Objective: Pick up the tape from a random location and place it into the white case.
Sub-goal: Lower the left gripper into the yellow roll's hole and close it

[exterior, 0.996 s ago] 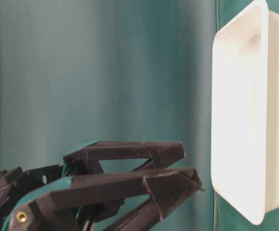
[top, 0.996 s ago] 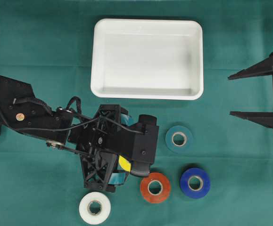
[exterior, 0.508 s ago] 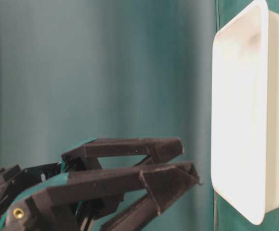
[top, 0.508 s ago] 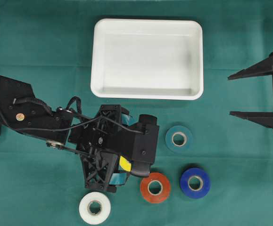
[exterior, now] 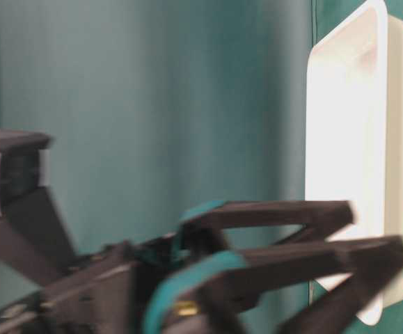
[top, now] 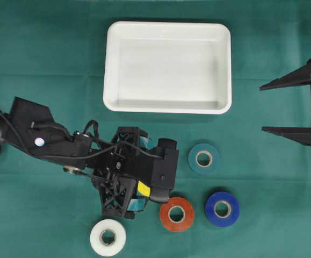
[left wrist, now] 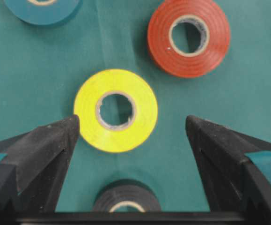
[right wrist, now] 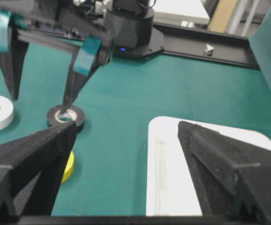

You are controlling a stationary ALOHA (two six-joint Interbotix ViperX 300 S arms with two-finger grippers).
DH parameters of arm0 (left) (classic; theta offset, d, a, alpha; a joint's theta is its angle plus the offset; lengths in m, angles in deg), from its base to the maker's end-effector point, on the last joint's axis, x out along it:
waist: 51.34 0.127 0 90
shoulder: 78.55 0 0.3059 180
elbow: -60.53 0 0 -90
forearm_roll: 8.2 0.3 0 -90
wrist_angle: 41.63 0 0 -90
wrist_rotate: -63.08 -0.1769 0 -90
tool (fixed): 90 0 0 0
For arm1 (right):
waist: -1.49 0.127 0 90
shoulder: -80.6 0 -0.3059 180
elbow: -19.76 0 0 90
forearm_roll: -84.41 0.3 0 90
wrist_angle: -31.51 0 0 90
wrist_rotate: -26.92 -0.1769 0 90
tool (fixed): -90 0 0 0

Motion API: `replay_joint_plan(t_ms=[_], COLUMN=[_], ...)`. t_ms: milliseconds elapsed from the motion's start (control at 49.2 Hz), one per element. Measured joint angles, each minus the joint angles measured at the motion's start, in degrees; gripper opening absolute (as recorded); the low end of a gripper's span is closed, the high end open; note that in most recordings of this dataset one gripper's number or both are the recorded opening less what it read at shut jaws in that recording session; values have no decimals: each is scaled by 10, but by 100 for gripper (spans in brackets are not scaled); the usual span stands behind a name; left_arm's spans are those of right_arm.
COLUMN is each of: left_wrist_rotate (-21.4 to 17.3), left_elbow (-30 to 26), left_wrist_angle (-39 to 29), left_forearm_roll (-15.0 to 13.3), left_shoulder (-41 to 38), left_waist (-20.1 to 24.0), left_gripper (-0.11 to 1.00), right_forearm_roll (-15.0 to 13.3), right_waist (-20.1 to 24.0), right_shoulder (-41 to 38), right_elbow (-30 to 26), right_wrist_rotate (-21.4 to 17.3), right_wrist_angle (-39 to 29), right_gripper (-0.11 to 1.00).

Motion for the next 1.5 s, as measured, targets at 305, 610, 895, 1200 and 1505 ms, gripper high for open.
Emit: replay_joint_plan(t_ms=[305,610,895,1200,1505], left_wrist_rotate=[1,1,1,3,2], left_elbow=[26,28,31,36,35], left_wrist_angle=[57,75,94,113,119], left_forearm_roll=[0,1,1,0,0], left_shoulder=[-18,-58,-82,-114,-128], left_waist=[0,-3,-9,-18,-18], left_gripper=[93,93,93,93,93], right_forearm_roll=[0,0,-3,-6,-6], right_waist=[1,0,1,1,0], right_shoulder=[-7,-16,-20,-32,-36], right_elbow=[-1,0,-1,-1,0], right_wrist_rotate=[-1,-1,1,1,1], right_wrist_angle=[-4,-4,-4,-4,-4], right_gripper=[90,90,90,90,90])
